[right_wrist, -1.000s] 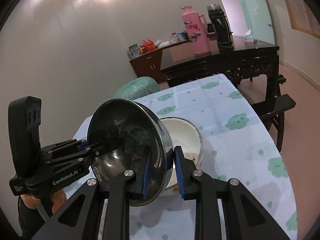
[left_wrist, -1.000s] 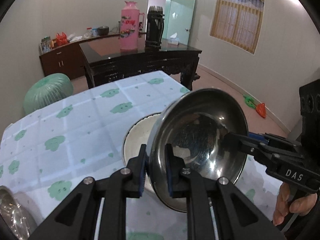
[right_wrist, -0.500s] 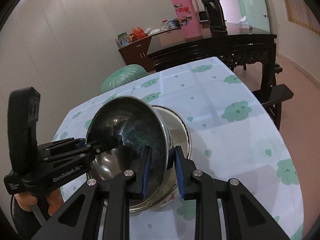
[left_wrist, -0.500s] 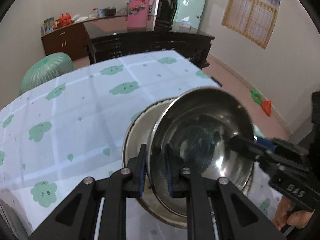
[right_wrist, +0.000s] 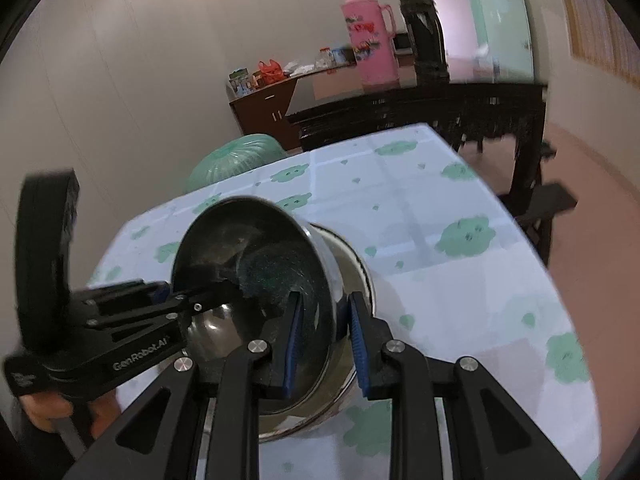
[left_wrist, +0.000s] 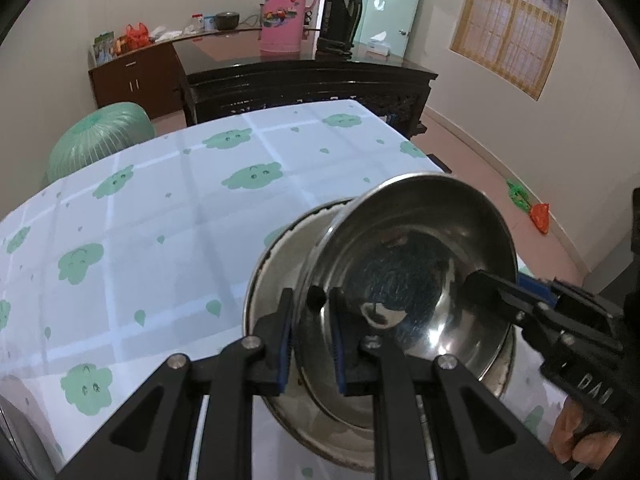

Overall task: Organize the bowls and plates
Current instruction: 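Carry the small steel bowl over the Pooh-print bowl and lower it in, then open the left tool to release the steel bowl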

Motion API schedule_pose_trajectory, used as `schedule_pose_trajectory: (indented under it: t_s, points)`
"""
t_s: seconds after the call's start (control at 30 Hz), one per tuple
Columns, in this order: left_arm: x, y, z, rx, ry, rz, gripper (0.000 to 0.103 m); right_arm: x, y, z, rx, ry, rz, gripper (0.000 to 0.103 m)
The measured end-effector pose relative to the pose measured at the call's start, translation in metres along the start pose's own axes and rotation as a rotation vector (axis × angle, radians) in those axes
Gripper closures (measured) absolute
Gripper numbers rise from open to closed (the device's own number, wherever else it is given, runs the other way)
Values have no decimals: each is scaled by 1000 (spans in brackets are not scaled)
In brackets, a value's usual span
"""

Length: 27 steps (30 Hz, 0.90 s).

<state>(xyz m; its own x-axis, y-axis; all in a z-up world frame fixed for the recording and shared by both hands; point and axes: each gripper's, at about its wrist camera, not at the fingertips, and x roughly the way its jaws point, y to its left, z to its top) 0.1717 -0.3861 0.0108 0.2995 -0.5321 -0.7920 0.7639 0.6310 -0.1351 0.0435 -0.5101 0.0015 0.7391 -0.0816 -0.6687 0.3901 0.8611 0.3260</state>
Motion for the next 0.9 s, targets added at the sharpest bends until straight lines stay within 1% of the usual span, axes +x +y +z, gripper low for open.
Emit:
schedule_pose_trajectory:
  t_s: [0.1,0.17,0.2,0.27,0.4,0.47,0.53,0.6,0.63,0.7,0.77,0.83,0.9]
  points:
    - [-7,-3,0,7,34,-8,89,-7,-8,4,68,47,56,77]
    - [-7,-7,1,14,71,22,89,-11,-6,5,74,79,62,77]
    - [-7,-9,1,17,77,32,88,-12,-4,6,73,90,61,75]
    - [-3,-11,2,16,93,52,88,-13,1,7,64,104,37,75]
    - [4,-14,1,24,118,80,88,-1,2,6,70,153,-9,75]
    - [4,-14,1,29,111,93,88,-1,1,7,68,138,-23,75]
    - [-1,-13,1,35,87,109,87,-2,-1,9,74,125,-19,75]
    - [-7,-12,4,41,58,121,83,-7,-3,11,80,89,-7,75]
    - [-10,-12,5,43,49,126,79,-11,-4,12,85,63,-4,75]
    - [-14,-10,6,43,27,128,77,-17,-6,14,86,24,1,75]
    - [-18,-8,6,46,-1,154,77,-23,-5,14,82,-33,12,75]
    - [-25,-4,2,34,-30,166,75,-32,0,10,43,-119,-4,75]
    - [-36,2,-1,19,-68,164,73,-38,3,7,23,-159,3,75]
